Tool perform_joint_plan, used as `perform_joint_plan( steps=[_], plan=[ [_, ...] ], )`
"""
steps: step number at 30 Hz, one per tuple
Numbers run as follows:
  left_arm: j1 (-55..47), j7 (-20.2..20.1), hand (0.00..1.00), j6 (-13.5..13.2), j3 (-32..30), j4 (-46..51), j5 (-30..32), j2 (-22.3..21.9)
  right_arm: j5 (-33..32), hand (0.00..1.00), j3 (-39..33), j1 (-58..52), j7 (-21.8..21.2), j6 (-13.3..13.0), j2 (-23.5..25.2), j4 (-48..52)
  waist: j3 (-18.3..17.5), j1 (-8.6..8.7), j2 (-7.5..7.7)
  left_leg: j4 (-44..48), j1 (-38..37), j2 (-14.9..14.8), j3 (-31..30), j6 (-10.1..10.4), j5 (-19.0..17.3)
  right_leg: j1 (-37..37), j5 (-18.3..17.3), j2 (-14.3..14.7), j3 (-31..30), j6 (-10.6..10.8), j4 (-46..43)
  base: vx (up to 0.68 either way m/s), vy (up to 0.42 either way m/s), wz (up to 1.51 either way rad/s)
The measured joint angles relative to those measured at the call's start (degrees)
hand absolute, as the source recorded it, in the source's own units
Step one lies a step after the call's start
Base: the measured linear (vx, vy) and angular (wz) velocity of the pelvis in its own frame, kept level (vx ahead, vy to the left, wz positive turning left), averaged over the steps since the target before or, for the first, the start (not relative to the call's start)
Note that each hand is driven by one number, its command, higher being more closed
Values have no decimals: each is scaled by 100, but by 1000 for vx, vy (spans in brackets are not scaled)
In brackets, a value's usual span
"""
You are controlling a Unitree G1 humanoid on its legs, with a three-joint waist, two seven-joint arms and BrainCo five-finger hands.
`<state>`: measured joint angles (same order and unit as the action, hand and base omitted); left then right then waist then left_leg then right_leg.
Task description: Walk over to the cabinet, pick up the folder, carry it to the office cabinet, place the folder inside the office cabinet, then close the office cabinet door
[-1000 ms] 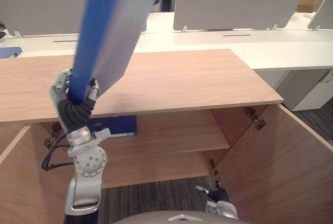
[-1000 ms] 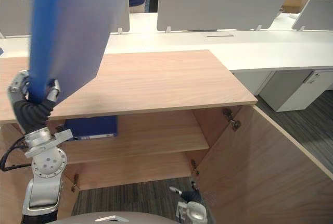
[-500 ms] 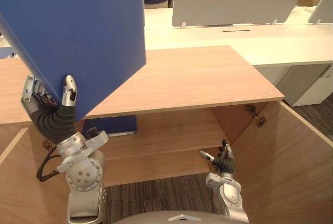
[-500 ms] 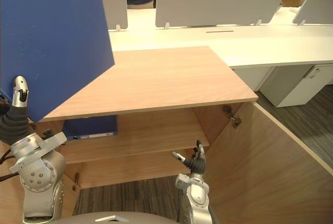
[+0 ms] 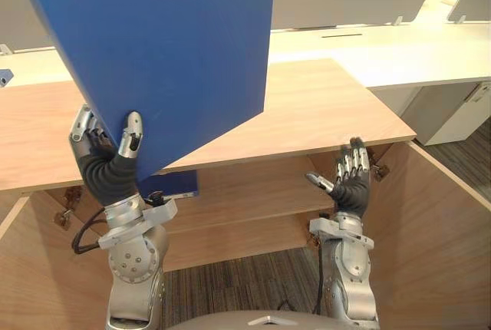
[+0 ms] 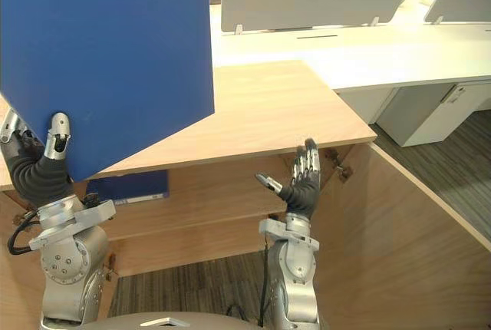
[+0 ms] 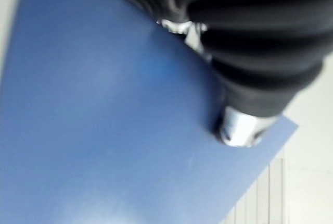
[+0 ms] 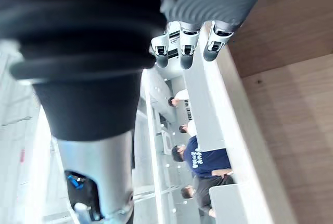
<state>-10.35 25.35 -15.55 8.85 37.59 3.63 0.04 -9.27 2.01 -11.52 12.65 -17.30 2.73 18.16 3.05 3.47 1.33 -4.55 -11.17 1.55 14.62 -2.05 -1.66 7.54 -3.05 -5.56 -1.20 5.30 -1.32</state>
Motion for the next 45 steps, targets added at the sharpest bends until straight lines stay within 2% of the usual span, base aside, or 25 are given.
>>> perform_joint_plan(
  steps=[8,22,26,31,32,43,44,45],
  plan=[
    [2,-456,100,-71,158,-275,-176,170,-2,0,216,750,-223,-220,-179,380,5,-32,-2,0,-13,1,-16,-1,1,24,1,-4,13,2,-4,-25,-23,1],
    [2,-1316,100,-200,531,-507,-583,360,-446,0,409,1264,-761,-224,-665,393,17,-139,-13,-3,7,20,-88,-17,13,41,-1,-18,83,2,-1,-10,-12,1],
    [2,-1434,100,-204,597,-526,-636,414,-456,0,470,1277,-888,-219,-721,387,22,-149,-4,-3,32,33,-139,-30,23,42,-2,-28,137,2,6,-11,-15,6],
    [4,-1564,100,-206,586,-527,-772,527,-623,0,474,1392,-1096,-187,-1017,332,42,-154,29,-3,51,50,-162,-39,29,34,-2,-42,155,2,8,-16,-17,2],
    [6,-1578,100,-207,589,-527,-809,567,-645,100,475,1434,-1135,-165,-1076,333,45,-155,34,-3,56,52,-163,-42,31,31,-2,-44,156,2,9,0,0,0],
    [96,-1774,100,-347,461,-926,-912,862,-1081,100,491,1551,-1575,21,-1539,-72,57,-206,117,-2,126,56,-194,-70,53,-8,-1,-45,184,2,34,-9,-15,1],
    [115,-1789,0,-347,454,-968,-910,889,-1081,100,501,1551,-1608,41,-1581,-145,61,-212,131,-2,135,56,-196,-70,52,-15,-1,-45,185,2,38,-21,-35,1],
    [114,-1795,0,-347,447,-972,-909,912,-1081,100,508,1551,-1635,64,-1598,-154,61,-214,136,-2,145,56,-196,-70,53,-26,0,-45,185,1,37,0,0,0]
  ],
)
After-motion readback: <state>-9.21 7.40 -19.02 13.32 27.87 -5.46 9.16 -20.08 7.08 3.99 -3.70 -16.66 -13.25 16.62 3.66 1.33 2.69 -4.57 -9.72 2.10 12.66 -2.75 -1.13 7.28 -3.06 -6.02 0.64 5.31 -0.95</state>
